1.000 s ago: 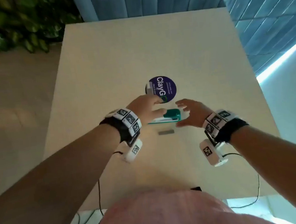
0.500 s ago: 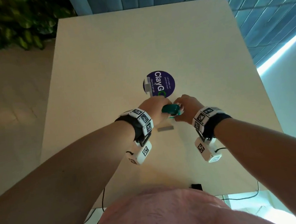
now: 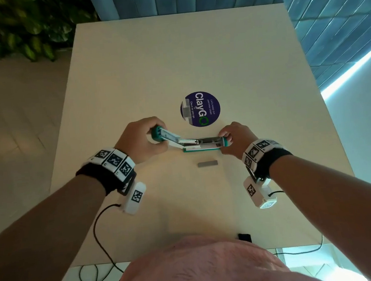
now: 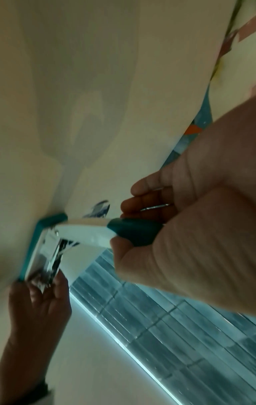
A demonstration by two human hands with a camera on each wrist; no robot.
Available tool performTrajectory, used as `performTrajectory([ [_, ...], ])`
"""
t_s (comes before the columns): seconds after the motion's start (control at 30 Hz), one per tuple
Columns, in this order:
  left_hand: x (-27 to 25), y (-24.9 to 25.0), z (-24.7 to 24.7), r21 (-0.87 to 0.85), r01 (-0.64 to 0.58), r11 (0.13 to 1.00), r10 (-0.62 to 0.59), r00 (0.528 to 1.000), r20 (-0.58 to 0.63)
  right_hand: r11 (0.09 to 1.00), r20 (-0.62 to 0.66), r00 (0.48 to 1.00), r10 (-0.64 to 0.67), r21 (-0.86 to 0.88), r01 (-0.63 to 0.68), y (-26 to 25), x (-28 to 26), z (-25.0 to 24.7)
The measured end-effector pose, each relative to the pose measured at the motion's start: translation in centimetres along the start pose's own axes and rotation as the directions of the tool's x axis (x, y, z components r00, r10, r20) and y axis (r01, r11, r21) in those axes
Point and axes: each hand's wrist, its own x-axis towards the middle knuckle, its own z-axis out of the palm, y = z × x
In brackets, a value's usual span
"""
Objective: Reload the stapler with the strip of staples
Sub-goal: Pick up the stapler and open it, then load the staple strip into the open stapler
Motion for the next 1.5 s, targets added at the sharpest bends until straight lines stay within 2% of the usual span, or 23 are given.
performTrajectory([
  [0.23,-0.4,-4.3,0.8,0.113,0.116,0.987,-0.119,0.993,0.014,1.000,-0.027,1.000,-0.010,0.013,0.010,0.4,-0.1,0.4],
  [0.43,-0.2,-5.4,2.1,0.157,0.144,0.977,-0.148,0.989,0.010,0.999,-0.048,0.998,-0.029,0.013,0.030,0.4,-0.7,0.5],
  [0.5,-0.3,-5.5,2.1,0.157,0.145,0.977,-0.148,0.989,0.009,0.997,-0.103,0.992,-0.073,0.025,0.076,0.0,-1.5,0.6],
  [0.57,-0.4,-5.6,2.1,0.161,0.147,0.976,-0.151,0.988,0.018,0.982,-0.147,0.971,-0.189,-0.010,0.190,-0.9,-2.7,0.7],
  [0.63,-0.5,-5.7,2.0,0.161,0.149,0.976,-0.156,0.987,0.028,0.951,-0.094,0.947,-0.308,-0.052,0.305,-2.1,-3.9,1.2],
  [0.73,-0.7,-5.9,2.1,0.155,0.143,0.977,-0.148,0.989,0.022,0.900,0.083,0.920,-0.382,-0.192,0.391,-2.9,-4.8,2.6],
  [0.83,-0.8,-6.0,2.0,0.151,0.137,0.979,-0.142,0.990,0.019,0.882,0.174,0.925,-0.336,-0.286,0.374,-2.7,-4.8,3.9],
  [0.93,-0.7,-6.0,1.9,0.163,0.131,0.978,-0.138,0.990,0.032,0.902,0.174,0.935,-0.309,-0.260,0.346,-2.5,-4.7,4.3],
  [1.17,-0.7,-6.3,2.1,0.151,0.133,0.980,-0.137,0.990,0.017,0.894,0.215,0.920,-0.328,-0.244,0.376,-2.6,-4.1,3.6],
  [1.27,-0.8,-6.3,2.1,0.136,0.129,0.982,-0.131,0.991,0.006,0.912,0.125,0.925,-0.359,-0.165,0.376,-2.8,-3.7,2.2],
  [1.37,-0.8,-6.2,2.1,0.130,0.124,0.984,-0.124,0.992,-0.005,0.917,0.003,0.929,-0.371,-0.157,0.367,-2.9,-2.6,0.2],
  [1.43,-0.8,-6.2,2.2,0.128,0.121,0.984,-0.121,0.993,-0.011,0.919,-0.004,0.936,-0.351,-0.195,0.343,-3.0,-1.7,-0.8],
  [1.5,-0.7,-6.3,2.3,0.122,0.122,0.985,-0.122,0.992,-0.014,0.915,0.047,0.948,-0.314,-0.253,0.316,-3.1,-0.9,-1.3],
])
